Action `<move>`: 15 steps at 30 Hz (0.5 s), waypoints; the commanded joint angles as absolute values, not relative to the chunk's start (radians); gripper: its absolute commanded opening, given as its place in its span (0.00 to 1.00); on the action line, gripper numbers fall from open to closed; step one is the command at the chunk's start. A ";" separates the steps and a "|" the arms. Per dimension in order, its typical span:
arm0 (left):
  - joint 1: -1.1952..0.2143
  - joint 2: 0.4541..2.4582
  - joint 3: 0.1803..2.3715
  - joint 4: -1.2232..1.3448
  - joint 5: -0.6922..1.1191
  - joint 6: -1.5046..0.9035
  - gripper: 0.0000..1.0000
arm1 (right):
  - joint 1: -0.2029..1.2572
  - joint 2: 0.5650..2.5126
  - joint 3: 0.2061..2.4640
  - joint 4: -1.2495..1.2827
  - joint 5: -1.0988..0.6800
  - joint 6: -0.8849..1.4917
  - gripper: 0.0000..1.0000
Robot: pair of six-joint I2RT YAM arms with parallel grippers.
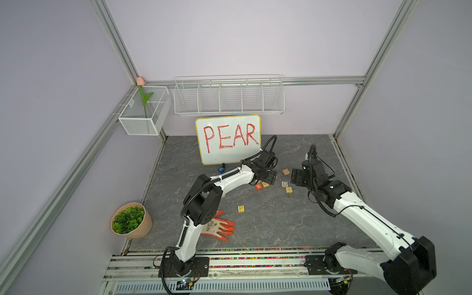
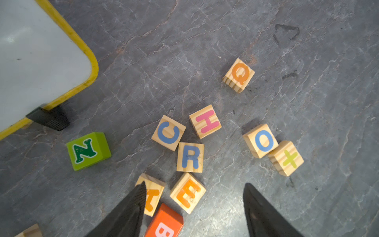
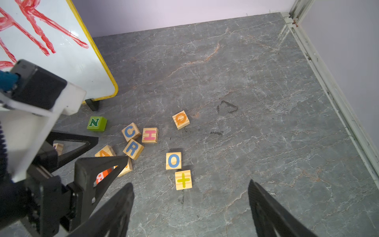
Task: Spell the uppercase word “pear” with letter blocks
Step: Pick up the letter block from the center of the board.
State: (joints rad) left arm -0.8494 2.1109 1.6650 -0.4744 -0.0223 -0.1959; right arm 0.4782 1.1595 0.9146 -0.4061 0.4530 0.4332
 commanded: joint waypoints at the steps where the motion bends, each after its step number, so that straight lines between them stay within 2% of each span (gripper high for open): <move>1: -0.851 2.135 1.647 -0.465 0.048 -0.133 0.75 | 0.457 1.151 0.885 -0.355 0.469 0.413 0.89; 5: -0.851 2.173 1.661 -0.464 0.113 -0.078 0.75 | 0.452 1.157 0.839 -0.332 0.465 0.401 0.89; 15: -0.851 2.218 1.682 -0.458 0.083 -0.071 0.74 | 0.442 1.146 0.836 -0.330 0.456 0.369 0.89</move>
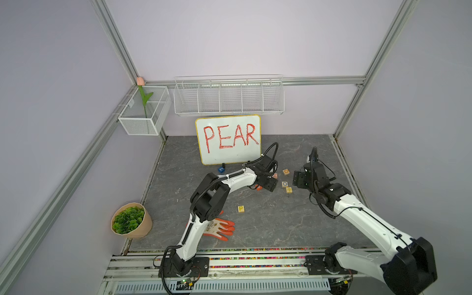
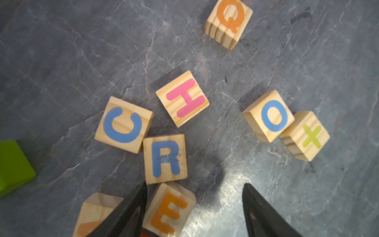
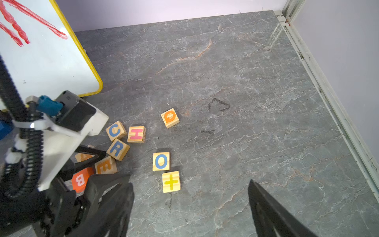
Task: Spell the uppercase word “pear” with letter blocks
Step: Pick up the letter block from the center of the board.
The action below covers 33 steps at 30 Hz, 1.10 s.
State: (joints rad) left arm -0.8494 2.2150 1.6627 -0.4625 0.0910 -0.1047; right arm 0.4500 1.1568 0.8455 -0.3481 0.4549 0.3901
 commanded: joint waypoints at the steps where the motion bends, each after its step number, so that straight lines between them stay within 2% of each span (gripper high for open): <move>1: -0.851 2.218 1.681 -0.462 0.081 -0.068 0.74 | 0.441 1.146 0.832 -0.327 0.458 0.374 0.89; 8: -0.860 2.211 1.653 -0.480 0.117 -0.073 0.72 | 0.439 1.159 0.814 -0.303 0.462 0.399 0.89; 15: -0.890 2.226 1.665 -0.526 0.004 -0.119 0.66 | 0.440 1.189 0.827 -0.290 0.451 0.391 0.89; 18: -0.898 2.234 1.680 -0.545 -0.049 -0.155 0.61 | 0.439 1.200 0.837 -0.282 0.448 0.384 0.89; 20: -0.899 2.240 1.687 -0.558 -0.084 -0.185 0.53 | 0.440 1.207 0.843 -0.279 0.450 0.379 0.89; 26: -0.902 2.237 1.687 -0.565 -0.132 -0.234 0.39 | 0.440 1.223 0.860 -0.273 0.449 0.364 0.89; 33: -0.908 2.154 1.662 -0.579 -0.170 -0.285 0.32 | 0.438 1.216 0.864 -0.262 0.443 0.358 0.89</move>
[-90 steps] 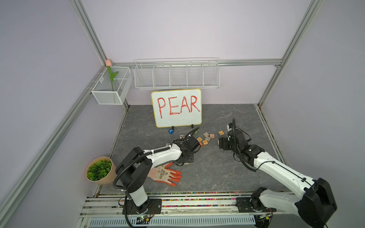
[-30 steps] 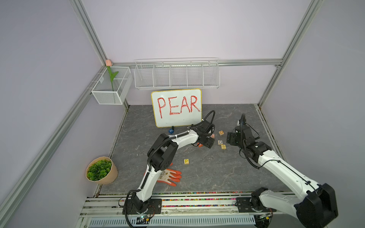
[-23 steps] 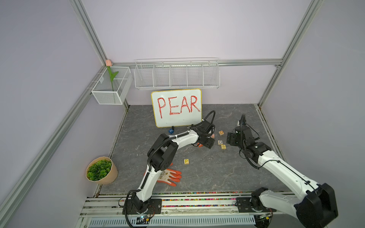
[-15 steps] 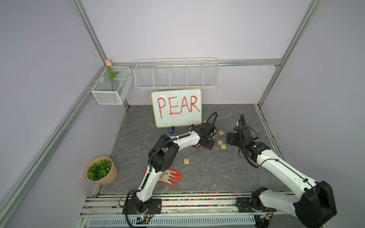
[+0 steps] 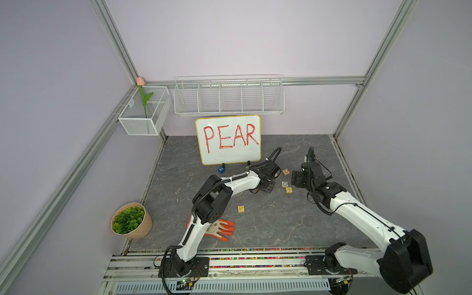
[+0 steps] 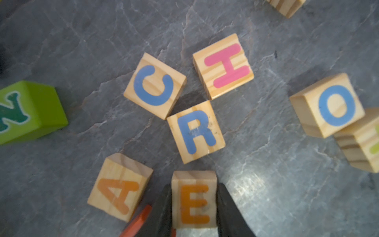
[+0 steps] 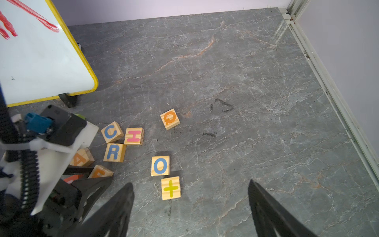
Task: Spell the uppercase word “pear” with letter blocks
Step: Pick up the letter block from the center of the board, then place the letter block at the center of the board.
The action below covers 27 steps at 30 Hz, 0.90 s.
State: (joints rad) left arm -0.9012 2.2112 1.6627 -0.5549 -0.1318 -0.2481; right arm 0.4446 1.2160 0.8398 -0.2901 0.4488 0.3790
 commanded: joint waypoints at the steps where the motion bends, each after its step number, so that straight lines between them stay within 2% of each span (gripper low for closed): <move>1: -0.910 2.125 1.649 -0.581 -0.178 -0.293 0.32 | 0.438 1.215 0.864 -0.260 0.440 0.357 0.89; 14: -0.934 1.811 1.294 -0.571 -0.164 -0.604 0.27 | 0.438 1.149 0.803 -0.251 0.360 0.358 0.89; 27: -1.011 1.709 1.115 -0.593 -0.185 -0.774 0.27 | 0.439 1.109 0.764 -0.242 0.301 0.356 0.89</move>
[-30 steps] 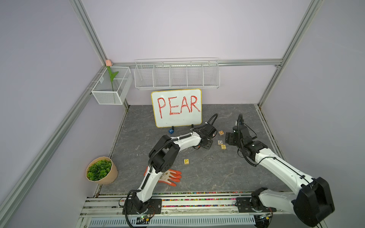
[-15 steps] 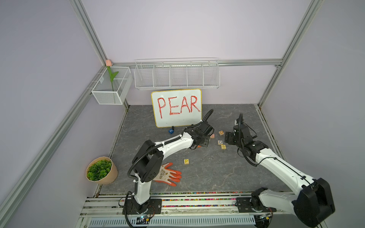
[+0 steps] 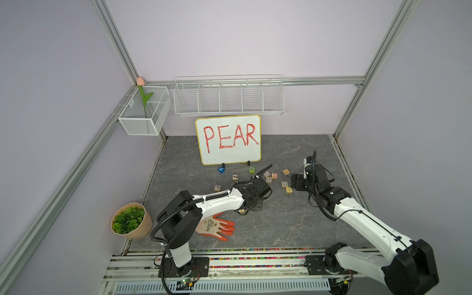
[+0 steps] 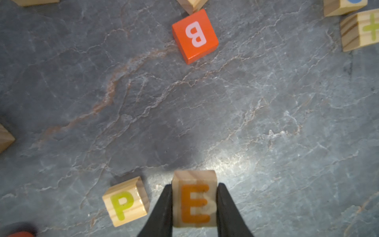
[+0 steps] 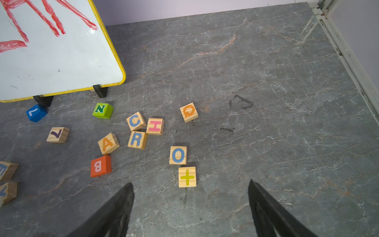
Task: Spell the uppercase word “pear” with letter blocks
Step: Place the letter block at the center of the board.
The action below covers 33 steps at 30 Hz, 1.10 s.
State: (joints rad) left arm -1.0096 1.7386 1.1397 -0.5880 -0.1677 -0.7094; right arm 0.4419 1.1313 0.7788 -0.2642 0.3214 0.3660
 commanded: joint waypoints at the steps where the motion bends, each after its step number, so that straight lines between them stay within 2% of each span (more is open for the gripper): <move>1: -1.011 1.710 1.109 -0.589 -0.185 -0.782 0.27 | 0.440 1.109 0.762 -0.242 0.299 0.357 0.89; 20: -1.005 1.803 1.147 -0.643 -0.207 -0.815 0.30 | 0.441 1.094 0.756 -0.242 0.301 0.351 0.89; 30: -1.005 1.794 1.141 -0.646 -0.204 -0.818 0.42 | 0.439 1.103 0.762 -0.242 0.316 0.340 0.89; 33: -1.006 1.799 1.147 -0.649 -0.204 -0.814 0.43 | 0.441 1.106 0.765 -0.242 0.319 0.339 0.89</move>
State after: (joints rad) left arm -1.0080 1.7878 1.1202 -0.6266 -0.1864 -0.8036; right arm 0.4419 1.1072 0.7731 -0.2600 0.3069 0.3588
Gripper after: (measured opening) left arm 0.426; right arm 0.889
